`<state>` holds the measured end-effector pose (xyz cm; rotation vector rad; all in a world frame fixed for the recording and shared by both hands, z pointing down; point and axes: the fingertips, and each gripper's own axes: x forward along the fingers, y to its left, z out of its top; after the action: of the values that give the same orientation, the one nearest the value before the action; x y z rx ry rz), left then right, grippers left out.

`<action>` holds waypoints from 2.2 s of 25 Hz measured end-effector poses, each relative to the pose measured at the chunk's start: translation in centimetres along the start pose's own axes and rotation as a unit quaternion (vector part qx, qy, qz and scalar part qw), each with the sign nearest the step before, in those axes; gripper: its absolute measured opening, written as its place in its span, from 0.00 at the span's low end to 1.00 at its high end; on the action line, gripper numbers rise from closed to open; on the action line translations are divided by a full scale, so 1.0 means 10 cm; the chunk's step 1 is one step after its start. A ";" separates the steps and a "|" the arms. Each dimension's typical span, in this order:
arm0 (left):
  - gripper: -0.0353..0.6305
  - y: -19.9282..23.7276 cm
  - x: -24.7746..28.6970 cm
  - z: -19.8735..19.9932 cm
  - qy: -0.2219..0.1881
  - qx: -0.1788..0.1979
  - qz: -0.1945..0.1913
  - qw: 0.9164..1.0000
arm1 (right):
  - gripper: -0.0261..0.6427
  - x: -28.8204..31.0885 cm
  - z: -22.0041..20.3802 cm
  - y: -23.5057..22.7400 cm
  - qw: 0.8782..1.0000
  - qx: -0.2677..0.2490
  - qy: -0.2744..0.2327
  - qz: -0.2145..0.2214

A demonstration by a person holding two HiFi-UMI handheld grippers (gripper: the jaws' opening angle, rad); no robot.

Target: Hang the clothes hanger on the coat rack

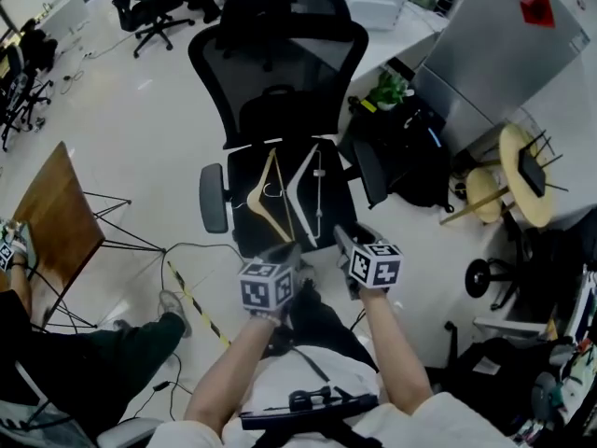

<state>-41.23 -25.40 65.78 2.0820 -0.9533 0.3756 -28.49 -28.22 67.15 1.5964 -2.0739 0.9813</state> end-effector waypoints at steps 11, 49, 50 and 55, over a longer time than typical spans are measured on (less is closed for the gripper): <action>0.05 0.53 0.85 -0.02 0.014 -0.059 0.052 0.997 | 0.38 1.48 -0.27 -0.30 0.991 -0.066 0.113 0.023; 0.05 2.01 1.84 -0.86 0.007 -0.181 0.144 0.973 | 0.38 3.85 -1.76 -0.55 0.937 -0.187 0.295 -0.014; 0.05 2.01 1.83 -0.86 0.007 -0.182 0.144 0.973 | 0.36 3.83 -1.78 -0.56 0.932 -0.193 0.306 -0.022; 0.05 2.00 1.76 -0.88 0.006 -0.186 0.144 0.972 | 0.29 3.94 -1.83 -0.53 0.938 -0.173 0.300 -0.012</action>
<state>-43.65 -35.39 91.88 1.6050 -1.2218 0.3279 -38.14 -43.83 106.92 0.9825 -1.6740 0.8874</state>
